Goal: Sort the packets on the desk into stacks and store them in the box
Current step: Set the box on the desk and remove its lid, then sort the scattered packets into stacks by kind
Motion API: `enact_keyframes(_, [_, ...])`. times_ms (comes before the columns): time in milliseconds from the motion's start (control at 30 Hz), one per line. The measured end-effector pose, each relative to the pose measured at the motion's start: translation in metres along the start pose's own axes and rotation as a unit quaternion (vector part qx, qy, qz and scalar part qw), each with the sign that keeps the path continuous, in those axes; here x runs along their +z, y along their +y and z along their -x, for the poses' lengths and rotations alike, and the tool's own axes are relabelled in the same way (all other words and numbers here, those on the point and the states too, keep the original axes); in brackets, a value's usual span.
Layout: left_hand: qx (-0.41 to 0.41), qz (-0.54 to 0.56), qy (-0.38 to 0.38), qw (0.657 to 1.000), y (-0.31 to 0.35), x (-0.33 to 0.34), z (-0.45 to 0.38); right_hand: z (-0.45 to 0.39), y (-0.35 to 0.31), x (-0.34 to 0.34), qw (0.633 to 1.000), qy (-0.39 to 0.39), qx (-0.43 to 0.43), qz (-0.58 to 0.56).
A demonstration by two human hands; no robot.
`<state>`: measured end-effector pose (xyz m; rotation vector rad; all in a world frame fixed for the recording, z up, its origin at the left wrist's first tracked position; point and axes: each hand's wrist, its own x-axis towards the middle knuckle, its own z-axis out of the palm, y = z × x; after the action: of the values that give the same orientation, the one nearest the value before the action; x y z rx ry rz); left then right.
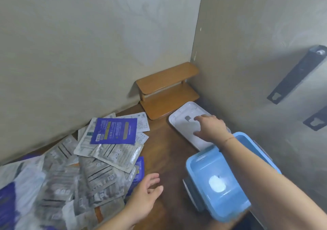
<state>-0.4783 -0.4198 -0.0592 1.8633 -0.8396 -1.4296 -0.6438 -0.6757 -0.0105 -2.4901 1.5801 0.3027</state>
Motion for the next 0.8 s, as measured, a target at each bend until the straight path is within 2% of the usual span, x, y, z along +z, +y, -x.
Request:
enact_keyframes(100, [0.007,0.004,0.013,1.0,-0.003,-0.009,-0.005,-0.045,0.0,0.022,0.987,-0.141,0.064,0.048])
enact_keyframes(200, [0.006,0.012,0.042,0.999,-0.007,-0.015,-0.013,-0.068,0.004,0.045,0.972,-0.204,0.106,0.048])
enact_keyframes(367, [0.0,-0.008,0.068,0.998,-0.007,-0.019,-0.025,-0.086,0.007,0.059,0.968,-0.223,0.112,0.01])
enact_keyframes(600, [0.008,-0.002,0.059,0.998,0.007,-0.007,-0.052,-0.073,-0.01,0.056,0.967,-0.197,0.148,0.071])
enact_keyframes(800, [-0.007,0.029,0.07,0.997,0.005,-0.013,-0.059,-0.075,-0.021,0.054,0.961,-0.214,0.155,0.082])
